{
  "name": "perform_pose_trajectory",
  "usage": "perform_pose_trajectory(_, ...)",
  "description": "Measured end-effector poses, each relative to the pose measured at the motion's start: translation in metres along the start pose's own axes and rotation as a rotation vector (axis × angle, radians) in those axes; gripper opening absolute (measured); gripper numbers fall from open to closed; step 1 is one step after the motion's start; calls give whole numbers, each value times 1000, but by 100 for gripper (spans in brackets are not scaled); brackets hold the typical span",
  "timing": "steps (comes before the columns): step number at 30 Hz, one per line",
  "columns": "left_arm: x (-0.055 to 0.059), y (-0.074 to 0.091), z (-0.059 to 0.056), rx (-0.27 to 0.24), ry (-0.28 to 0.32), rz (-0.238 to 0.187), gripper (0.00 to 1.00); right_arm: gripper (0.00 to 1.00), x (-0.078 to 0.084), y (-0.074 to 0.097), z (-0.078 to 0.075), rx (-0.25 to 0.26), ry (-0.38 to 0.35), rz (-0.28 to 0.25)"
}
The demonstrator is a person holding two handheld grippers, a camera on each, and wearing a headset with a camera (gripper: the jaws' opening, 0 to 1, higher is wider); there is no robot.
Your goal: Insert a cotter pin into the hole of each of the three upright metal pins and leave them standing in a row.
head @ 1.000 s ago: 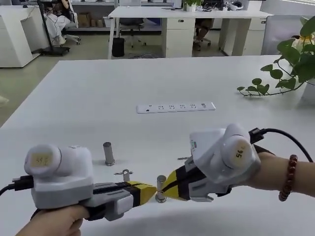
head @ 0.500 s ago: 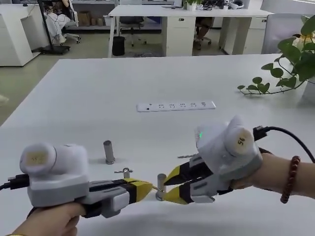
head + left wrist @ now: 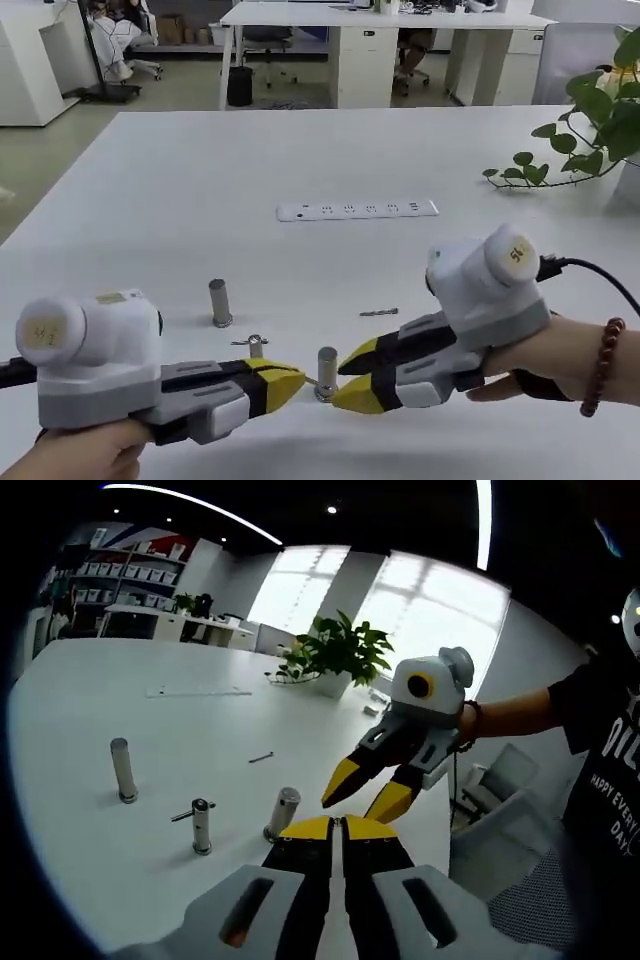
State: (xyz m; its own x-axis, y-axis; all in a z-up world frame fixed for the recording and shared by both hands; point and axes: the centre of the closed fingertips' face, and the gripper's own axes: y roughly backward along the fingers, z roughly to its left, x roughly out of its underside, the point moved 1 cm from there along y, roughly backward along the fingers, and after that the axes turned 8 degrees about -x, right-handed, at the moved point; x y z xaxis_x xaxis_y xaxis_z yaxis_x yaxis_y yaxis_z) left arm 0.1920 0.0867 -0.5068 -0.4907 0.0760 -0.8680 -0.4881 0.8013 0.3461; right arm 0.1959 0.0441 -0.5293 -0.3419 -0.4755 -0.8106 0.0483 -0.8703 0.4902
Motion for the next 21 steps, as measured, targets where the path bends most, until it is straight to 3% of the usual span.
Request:
perform_pose_trajectory(6, 5, 2, -15, 73, -96, 17, 0, 19, 3, -2, 10, -84, -29, -3)
perform_pose_trajectory(12, 11, 4, -17, 110, -137, 45, 0, 19, 7, -4, 21, -164, -69, -9)
perform_pose_trajectory(21, 7, 3, -22, 146, -153, 39, 0, 15, 17, -11, 27, -191, -60, 27)
